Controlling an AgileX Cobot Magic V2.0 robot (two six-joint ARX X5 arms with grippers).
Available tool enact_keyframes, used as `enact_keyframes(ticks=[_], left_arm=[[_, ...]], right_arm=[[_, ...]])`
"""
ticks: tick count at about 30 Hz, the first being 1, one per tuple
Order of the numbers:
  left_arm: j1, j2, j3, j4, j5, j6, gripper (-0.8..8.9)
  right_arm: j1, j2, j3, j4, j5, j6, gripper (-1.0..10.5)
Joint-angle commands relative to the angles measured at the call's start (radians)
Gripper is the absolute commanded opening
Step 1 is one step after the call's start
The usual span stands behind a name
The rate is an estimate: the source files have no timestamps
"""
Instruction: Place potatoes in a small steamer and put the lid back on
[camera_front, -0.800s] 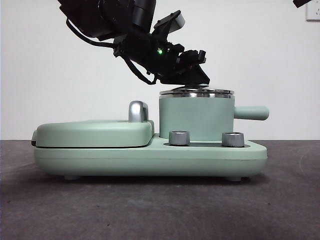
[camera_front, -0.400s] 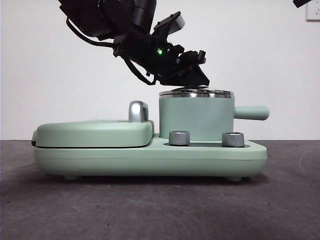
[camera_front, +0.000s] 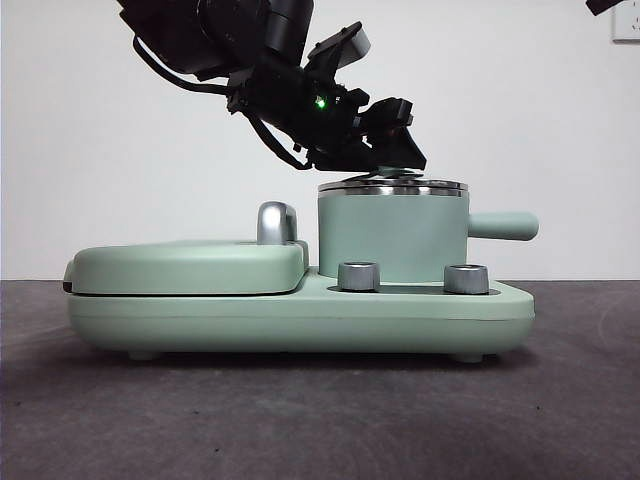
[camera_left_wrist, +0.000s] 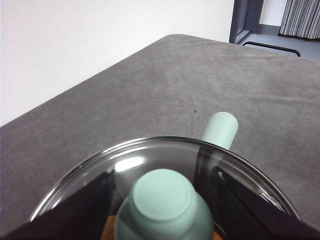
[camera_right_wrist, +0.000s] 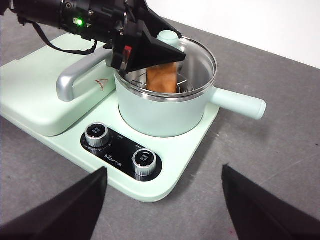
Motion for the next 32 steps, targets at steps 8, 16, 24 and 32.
enact_keyframes(ticks=[8,16,24,32], left_arm=[[0.022,-0.05,0.028,-0.039,0.023,-0.206,3.43],[0.104,-0.206,0.008,-0.178,0.031,-0.234,3.42],[0.195,-0.423,-0.14,-0.285,0.031,-0.177,3.39],[0.272,-0.714,-0.468,-0.291,0.03,-0.224,3.39]], right_arm=[[0.006,0.005,0.005,0.007,0.001,-0.011,3.5],[0.006,0.005,0.005,0.008,0.001,-0.011,3.5],[0.006,0.005,0.005,0.008,0.001,-0.011,3.5],[0.006,0.005,0.005,0.008,0.0,-0.011,3.5]])
